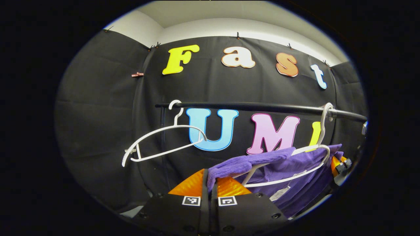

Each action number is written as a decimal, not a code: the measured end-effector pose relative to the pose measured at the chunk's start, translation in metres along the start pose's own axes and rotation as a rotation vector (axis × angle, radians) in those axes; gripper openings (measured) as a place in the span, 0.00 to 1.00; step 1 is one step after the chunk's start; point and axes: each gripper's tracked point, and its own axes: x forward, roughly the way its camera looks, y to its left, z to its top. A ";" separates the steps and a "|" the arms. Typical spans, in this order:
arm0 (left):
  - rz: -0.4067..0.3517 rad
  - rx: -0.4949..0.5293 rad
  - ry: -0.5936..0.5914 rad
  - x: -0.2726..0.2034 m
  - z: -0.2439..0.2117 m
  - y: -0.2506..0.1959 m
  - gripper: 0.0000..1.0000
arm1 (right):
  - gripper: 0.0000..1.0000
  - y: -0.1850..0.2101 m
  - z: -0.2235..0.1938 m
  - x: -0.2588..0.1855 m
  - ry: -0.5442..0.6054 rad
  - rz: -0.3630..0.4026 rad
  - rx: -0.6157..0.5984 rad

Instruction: Grasp the clothes on the hanger with both hands and then place them into the laundry hamper below.

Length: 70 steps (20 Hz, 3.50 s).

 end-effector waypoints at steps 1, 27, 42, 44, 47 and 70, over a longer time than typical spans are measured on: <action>-0.002 0.007 0.008 0.002 -0.006 0.002 0.05 | 0.08 0.003 -0.012 0.000 0.027 0.007 -0.011; -0.107 0.059 0.219 -0.041 -0.178 -0.050 0.05 | 0.05 0.055 -0.140 -0.098 0.355 0.132 0.327; -0.247 0.002 0.262 -0.078 -0.186 -0.099 0.05 | 0.05 0.152 -0.080 -0.197 0.319 0.578 0.291; -0.264 -0.003 0.246 -0.088 -0.171 -0.104 0.05 | 0.05 0.154 -0.061 -0.204 0.305 0.610 0.296; -0.298 -0.029 0.229 -0.098 -0.148 -0.109 0.05 | 0.05 0.155 -0.033 -0.215 0.287 0.645 0.311; -0.318 0.102 0.730 -0.111 -0.442 -0.119 0.05 | 0.06 0.182 -0.321 -0.307 0.910 0.654 0.115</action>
